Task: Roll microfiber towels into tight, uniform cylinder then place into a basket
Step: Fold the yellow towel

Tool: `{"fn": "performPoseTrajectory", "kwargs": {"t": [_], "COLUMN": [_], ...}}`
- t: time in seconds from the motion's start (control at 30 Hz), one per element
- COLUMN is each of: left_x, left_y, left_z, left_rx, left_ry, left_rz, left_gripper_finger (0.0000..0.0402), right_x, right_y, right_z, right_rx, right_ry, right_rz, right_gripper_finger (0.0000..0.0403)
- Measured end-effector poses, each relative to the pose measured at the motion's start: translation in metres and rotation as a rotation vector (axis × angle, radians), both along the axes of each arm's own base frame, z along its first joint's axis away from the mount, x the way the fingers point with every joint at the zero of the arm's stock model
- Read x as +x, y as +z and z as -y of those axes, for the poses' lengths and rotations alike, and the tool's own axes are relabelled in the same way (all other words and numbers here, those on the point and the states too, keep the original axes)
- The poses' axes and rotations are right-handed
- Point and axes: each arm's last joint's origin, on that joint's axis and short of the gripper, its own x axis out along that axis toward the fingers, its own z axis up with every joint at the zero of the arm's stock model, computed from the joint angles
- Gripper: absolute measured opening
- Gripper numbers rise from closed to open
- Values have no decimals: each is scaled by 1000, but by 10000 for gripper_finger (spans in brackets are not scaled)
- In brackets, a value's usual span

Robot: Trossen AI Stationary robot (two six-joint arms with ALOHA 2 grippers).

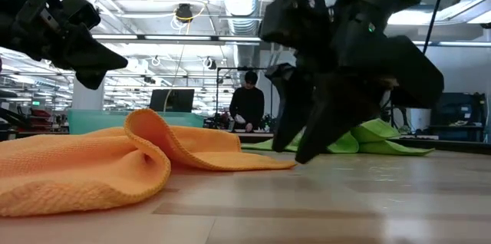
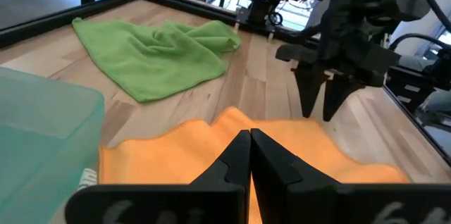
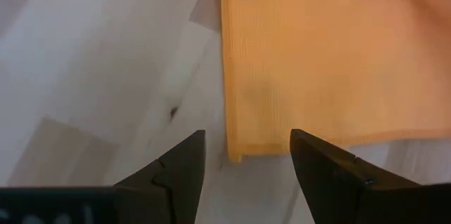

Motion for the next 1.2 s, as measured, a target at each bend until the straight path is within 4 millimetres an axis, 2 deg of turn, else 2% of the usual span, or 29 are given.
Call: {"fn": "performPoseTrajectory", "kwargs": {"t": [0.33,0.6,0.77,1.13,1.2], "left_x": [0,1,1,1,1], "left_y": [2,7,8,8,8], "left_z": [0,0,0,1,1], "left_rx": [11,76,128,136,136], "left_ry": [7,2,-7,-54,-59], "left_rz": [24,73,75,75,75], "left_gripper_finger": [1,1,1,2,8], "right_x": [13,18,19,17,14], "right_y": [-16,-17,-17,-17,-14], "right_z": [18,25,33,50,52], "right_rx": [136,179,205,219,213], "right_ry": [17,-41,-106,-204,-208], "right_rz": [-8,0,-10,-73,-88], "right_gripper_finger": [230,213,167,20,9]}}
